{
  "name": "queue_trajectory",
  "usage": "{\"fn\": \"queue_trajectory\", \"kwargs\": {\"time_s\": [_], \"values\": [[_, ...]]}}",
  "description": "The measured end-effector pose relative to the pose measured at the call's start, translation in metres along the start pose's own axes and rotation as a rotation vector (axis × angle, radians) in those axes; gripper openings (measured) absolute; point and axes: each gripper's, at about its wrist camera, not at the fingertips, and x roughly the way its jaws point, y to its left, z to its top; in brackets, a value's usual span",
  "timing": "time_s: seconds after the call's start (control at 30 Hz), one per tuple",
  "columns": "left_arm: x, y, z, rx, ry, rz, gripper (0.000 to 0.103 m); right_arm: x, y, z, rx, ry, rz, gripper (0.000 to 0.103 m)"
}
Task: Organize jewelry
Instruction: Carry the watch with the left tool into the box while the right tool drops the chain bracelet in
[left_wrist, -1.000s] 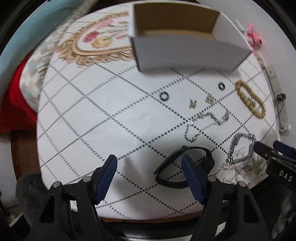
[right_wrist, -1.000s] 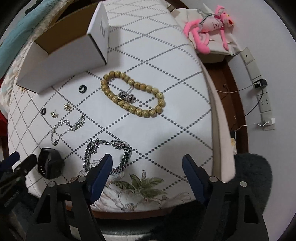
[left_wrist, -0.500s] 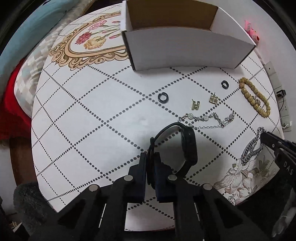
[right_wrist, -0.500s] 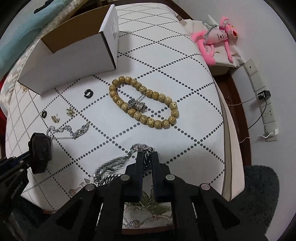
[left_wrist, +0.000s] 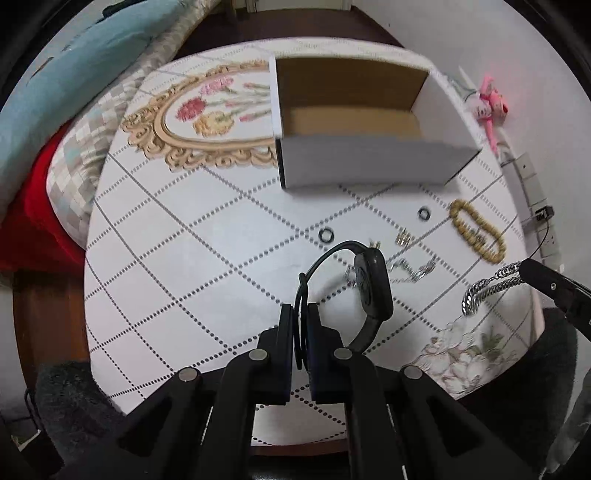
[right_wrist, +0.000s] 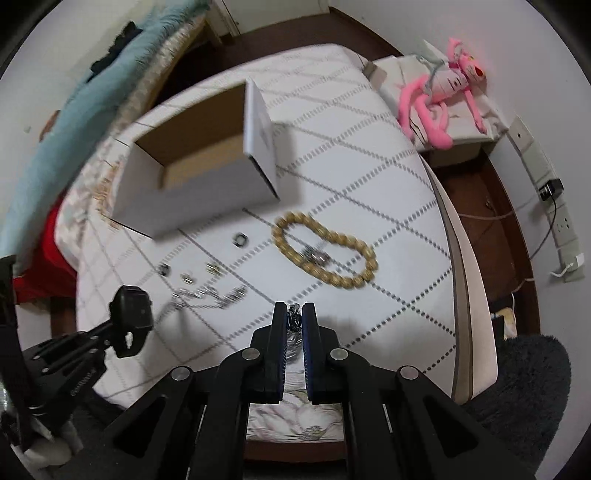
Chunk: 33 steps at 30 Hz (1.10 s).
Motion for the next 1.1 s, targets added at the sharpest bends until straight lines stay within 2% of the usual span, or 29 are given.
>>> {"fn": "queue_trajectory", "kwargs": {"time_s": [0.13,0.37,0.5,0.6,0.83,0.93,1.0,1.1], "values": [[-0.019,-0.004,0.018,-0.018,-0.048,-0.021,0.004,-0.021,0.012,0.012,-0.024,-0.037,0.039,0.008],[-0.04,0.003,0.083,-0.041,-0.134,-0.079,0.004,-0.068,0.046,0.052,-0.095,-0.139,0.109,0.008],[-0.044,0.009,0.117,-0.061,-0.156,-0.099,0.004,-0.084,0.067,0.082,-0.133,-0.196,0.135,0.008],[-0.037,0.011,0.138,-0.071,-0.155,-0.104,0.004,-0.081,0.083,0.108,-0.147,-0.218,0.14,0.008],[-0.006,0.016,0.173,-0.083,-0.095,-0.118,0.004,-0.038,0.098,0.157,-0.156,-0.162,0.125,0.008],[0.011,0.018,0.183,-0.1,-0.044,-0.153,0.006,-0.013,0.099,0.171,-0.158,-0.114,0.116,0.008],[0.02,0.019,0.189,-0.125,-0.007,-0.168,0.012,0.001,0.098,0.175,-0.168,-0.082,0.112,0.008],[0.024,0.023,0.194,-0.155,0.01,-0.191,0.012,0.021,0.096,0.184,-0.178,-0.011,0.122,0.008]]}}
